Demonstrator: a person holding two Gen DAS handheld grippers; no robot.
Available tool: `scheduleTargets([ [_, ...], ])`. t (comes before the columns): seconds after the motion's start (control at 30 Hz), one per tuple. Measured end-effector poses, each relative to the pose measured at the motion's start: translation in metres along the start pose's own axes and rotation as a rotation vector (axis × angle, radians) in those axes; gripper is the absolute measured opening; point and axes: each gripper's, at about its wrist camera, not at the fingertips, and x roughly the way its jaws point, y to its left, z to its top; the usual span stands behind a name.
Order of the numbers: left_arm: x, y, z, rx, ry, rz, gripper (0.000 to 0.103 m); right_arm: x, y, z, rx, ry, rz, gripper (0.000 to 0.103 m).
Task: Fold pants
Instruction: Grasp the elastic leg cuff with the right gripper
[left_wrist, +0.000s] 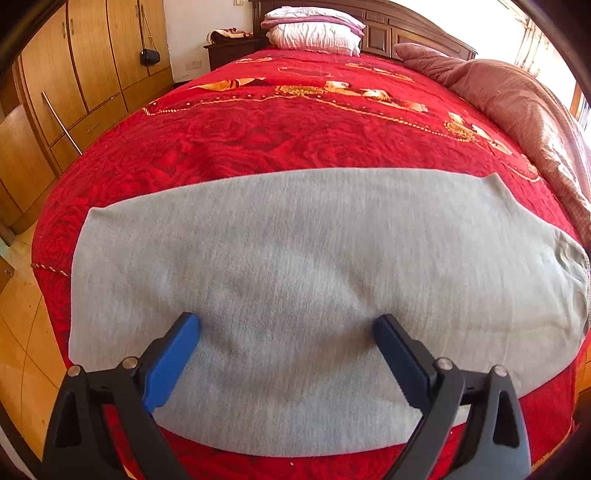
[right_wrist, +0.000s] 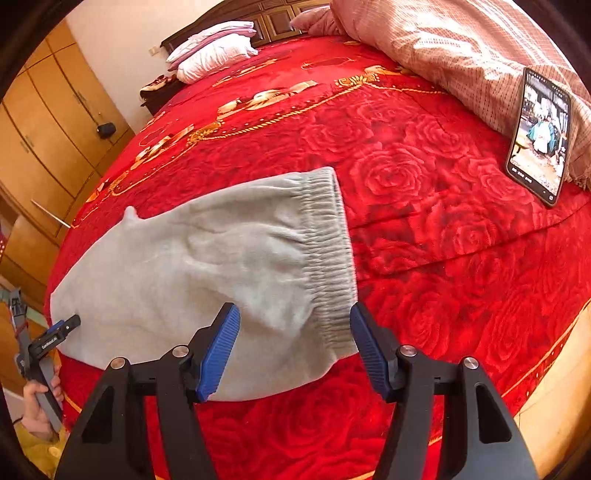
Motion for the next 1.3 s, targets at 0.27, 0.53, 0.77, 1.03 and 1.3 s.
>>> scheduleTargets([
  [0.27, 0.005, 0.003, -0.003, -0.017, 0.015, 0.001, 0.103, 0.024, -0.017, 0.0, 0.008, 0.033, 0.01, 0.064],
  [0.53, 0.007, 0.001, -0.003, -0.007, 0.021, 0.013, 0.103, 0.044, -0.046, -0.007, 0.125, 0.034, 0.18, 0.066],
  [0.77, 0.009, -0.002, -0.001, 0.0, 0.026, 0.025, 0.103, 0.029, -0.034, -0.012, 0.096, -0.013, 0.184, 0.048],
  [1.03, 0.011, -0.005, 0.0, 0.011, 0.031, 0.042, 0.103, 0.041, -0.046, -0.013, 0.155, -0.003, 0.259, 0.048],
  [1.3, 0.012, -0.005, 0.0, 0.012, 0.032, 0.044, 0.103, 0.027, -0.048, -0.016, 0.174, -0.037, 0.261, 0.03],
])
